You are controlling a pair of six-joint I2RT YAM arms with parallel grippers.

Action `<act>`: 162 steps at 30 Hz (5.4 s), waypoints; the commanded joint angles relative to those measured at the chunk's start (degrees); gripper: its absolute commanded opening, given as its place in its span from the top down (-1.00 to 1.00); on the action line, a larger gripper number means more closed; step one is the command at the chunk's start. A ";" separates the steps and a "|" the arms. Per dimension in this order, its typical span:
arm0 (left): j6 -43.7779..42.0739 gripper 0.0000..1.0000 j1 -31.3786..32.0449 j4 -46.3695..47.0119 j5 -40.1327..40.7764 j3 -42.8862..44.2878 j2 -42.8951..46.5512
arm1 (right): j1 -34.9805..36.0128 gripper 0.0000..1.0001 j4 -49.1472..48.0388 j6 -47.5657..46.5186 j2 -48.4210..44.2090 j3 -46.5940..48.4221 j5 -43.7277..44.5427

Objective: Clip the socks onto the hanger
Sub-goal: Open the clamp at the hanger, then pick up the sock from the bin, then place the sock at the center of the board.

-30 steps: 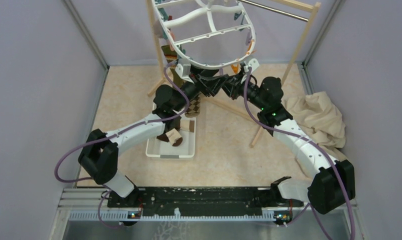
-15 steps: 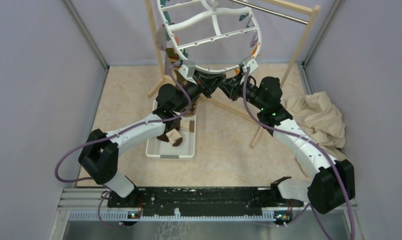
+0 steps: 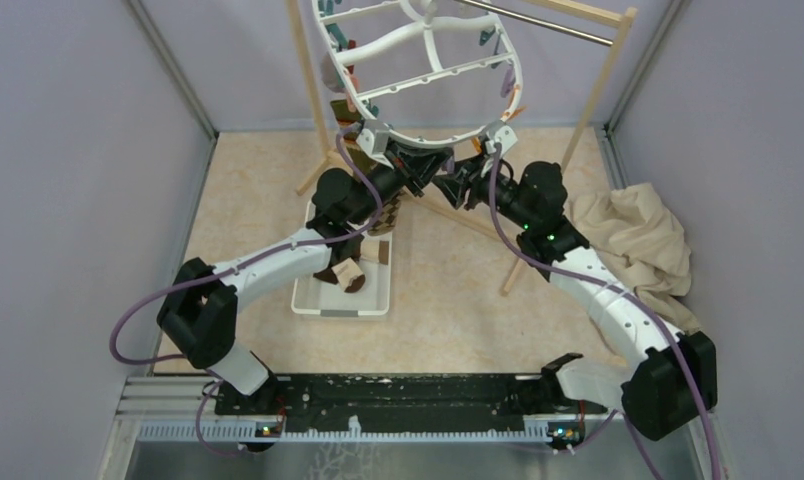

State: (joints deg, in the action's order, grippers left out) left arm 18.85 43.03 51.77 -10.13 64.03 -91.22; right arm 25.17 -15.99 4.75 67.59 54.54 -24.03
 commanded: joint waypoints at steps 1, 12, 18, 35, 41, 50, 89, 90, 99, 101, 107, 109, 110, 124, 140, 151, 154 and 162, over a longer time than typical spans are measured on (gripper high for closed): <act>0.57 1.00 -0.12 0.99 -0.08 0.40 0.93 | 1.63 0.10 1.90 1.17 -5.79 -1.13 3.61; 1.54 1.00 -1.05 0.87 -1.10 -1.32 3.11 | -1.52 0.04 13.24 8.89 -19.31 -9.17 25.44; 1.88 1.00 -1.51 0.44 -1.52 -2.33 4.25 | -1.54 -0.09 12.40 12.97 -20.68 -15.87 14.45; 2.06 1.00 -2.75 -3.02 -0.55 -5.65 8.24 | 26.82 -0.03 -6.93 3.91 5.55 -15.10 18.24; 1.37 1.00 -3.33 -5.15 1.15 -7.51 11.46 | 26.78 0.04 -18.36 2.39 13.52 -14.45 16.51; 2.07 1.00 -4.11 -5.91 0.89 -7.28 12.27 | 26.77 0.08 -27.66 3.32 23.60 -10.27 11.03; 2.15 1.00 -6.06 -13.01 -6.38 -3.23 14.14 | 26.82 0.10 -17.27 2.72 45.22 6.36 11.91; 2.20 1.00 -6.08 -13.10 -6.50 -3.21 14.07 | 26.79 0.12 -16.72 2.50 45.41 6.75 12.10; 2.48 1.00 -6.14 -13.16 -7.02 -2.86 13.49 | 26.78 0.78 -15.01 2.30 46.43 8.27 9.10; 2.42 1.00 -6.14 -13.29 -6.96 -2.77 13.33 | 26.78 1.00 -15.74 2.60 45.72 7.59 9.21; 2.42 1.00 -6.32 -13.32 -7.02 -2.68 12.71 | 26.70 1.00 -18.54 3.25 37.13 2.14 11.42; 2.35 1.00 -6.44 -13.28 -7.02 -2.70 12.69 | 26.50 1.00 -19.09 3.45 32.92 -0.19 12.03; 2.33 1.00 -6.53 -13.30 -6.95 -2.68 12.60 | 26.30 1.00 -19.64 3.75 30.82 -1.44 12.09; 2.59 1.00 -6.63 -12.78 -7.34 -2.57 12.42 | 23.95 1.00 -10.89 2.43 12.61 -7.17 13.52; 1.67 1.00 -6.73 -13.39 -6.68 -2.74 11.75 | 22.91 1.00 -6.29 12.59 -16.36 -30.36 18.15; 2.29 1.00 -6.74 -12.92 -7.58 -2.31 11.17 | 21.91 1.00 8.51 5.06 -24.40 -18.97 27.05; 2.40 1.00 -6.76 -12.91 -7.68 -2.57 11.43 | 19.30 1.00 14.23 5.99 -24.51 -16.74 31.11; 2.94 1.00 -6.74 -12.50 -8.39 -2.24 10.47 | 16.70 1.00 23.86 9.32 -20.21 -15.60 41.83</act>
State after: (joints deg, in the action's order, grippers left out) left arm 21.39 36.47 39.92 -16.49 60.29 -79.64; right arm 42.81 1.54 11.84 45.28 36.53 9.45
